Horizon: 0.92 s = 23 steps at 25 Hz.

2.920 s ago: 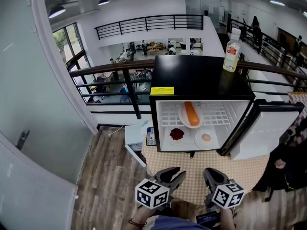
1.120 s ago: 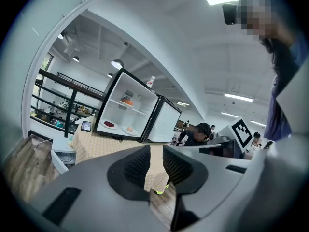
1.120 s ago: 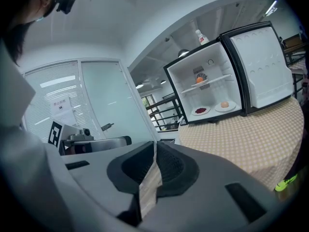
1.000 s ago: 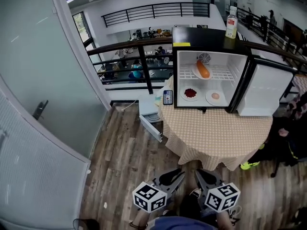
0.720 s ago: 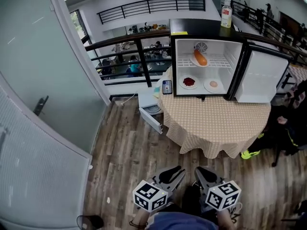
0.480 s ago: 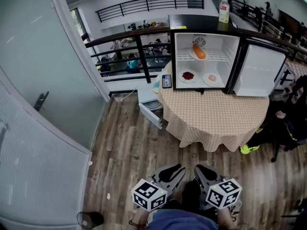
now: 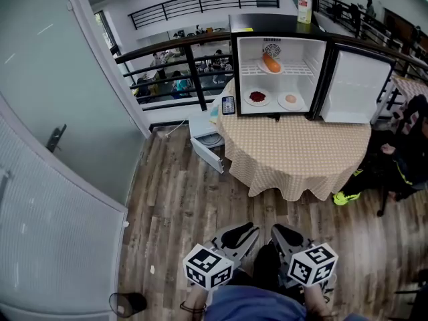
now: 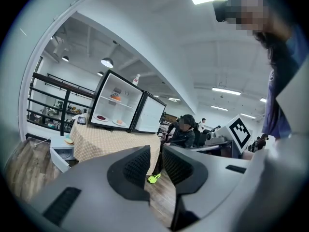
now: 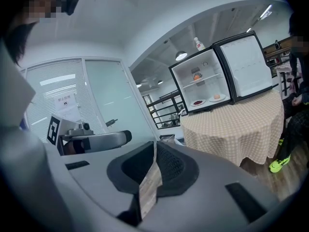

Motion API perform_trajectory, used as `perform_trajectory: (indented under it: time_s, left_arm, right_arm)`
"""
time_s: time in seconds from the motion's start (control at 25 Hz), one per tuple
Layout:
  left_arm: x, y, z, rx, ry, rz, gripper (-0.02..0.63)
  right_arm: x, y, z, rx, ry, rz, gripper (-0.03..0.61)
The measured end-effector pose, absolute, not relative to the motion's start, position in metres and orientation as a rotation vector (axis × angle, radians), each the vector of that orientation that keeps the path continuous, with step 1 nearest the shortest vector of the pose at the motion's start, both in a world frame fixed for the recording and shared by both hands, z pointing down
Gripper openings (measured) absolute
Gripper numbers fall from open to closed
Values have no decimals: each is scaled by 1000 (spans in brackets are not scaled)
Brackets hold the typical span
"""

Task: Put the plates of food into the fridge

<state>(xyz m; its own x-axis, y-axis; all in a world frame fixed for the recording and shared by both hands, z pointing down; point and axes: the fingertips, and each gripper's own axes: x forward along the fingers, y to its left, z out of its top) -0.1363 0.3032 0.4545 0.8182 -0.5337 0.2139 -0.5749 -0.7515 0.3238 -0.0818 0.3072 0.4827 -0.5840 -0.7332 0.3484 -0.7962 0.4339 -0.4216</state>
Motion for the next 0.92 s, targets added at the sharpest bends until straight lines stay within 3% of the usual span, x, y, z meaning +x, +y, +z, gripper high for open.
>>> perform_trajectory:
  time_s: [0.92]
  left_arm:
    - [-125, 313, 457, 2640, -788, 166, 91]
  right_arm:
    - [-67, 308, 482, 1444, -2526, 841, 31]
